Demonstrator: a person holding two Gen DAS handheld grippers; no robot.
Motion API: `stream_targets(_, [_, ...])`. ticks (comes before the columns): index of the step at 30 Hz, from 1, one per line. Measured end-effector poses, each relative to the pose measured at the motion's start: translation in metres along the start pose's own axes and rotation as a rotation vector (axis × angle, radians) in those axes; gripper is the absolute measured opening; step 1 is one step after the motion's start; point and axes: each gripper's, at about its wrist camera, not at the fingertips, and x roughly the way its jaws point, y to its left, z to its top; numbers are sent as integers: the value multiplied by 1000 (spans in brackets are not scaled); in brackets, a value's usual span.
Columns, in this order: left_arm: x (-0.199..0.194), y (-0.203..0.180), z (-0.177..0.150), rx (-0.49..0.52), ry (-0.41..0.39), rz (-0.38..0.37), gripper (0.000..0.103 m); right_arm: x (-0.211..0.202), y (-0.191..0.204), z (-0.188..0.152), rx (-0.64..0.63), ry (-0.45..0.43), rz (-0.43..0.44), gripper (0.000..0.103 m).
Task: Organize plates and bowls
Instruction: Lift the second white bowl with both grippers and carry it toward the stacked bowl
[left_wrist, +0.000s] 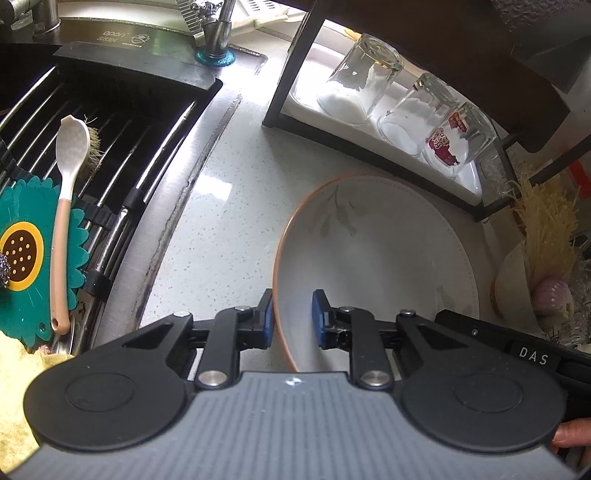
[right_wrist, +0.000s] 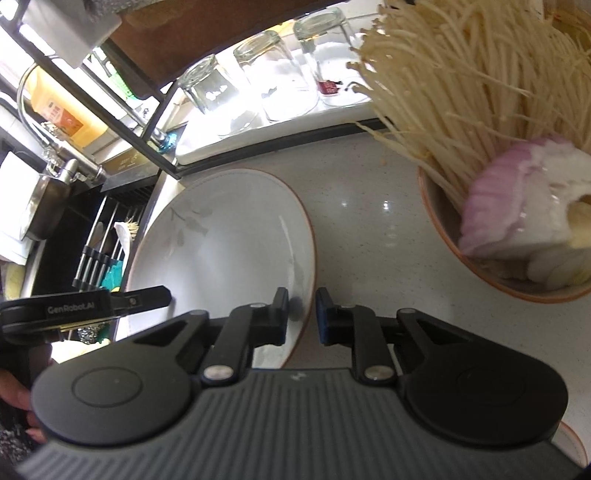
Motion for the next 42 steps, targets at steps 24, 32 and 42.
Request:
stream_targets(24, [-55,-7,-39,11,-40,-33,20,-57,14,-31,-62,-78,19,16])
stream_targets(32, [-84,-12,-57,1,-66,-54,19,-85,22,-44,-64,-116,31,16])
stream_targets(42, [-121,-27,-62,24,-93,-101,18,-127,29,-55,-50,-176,20,16])
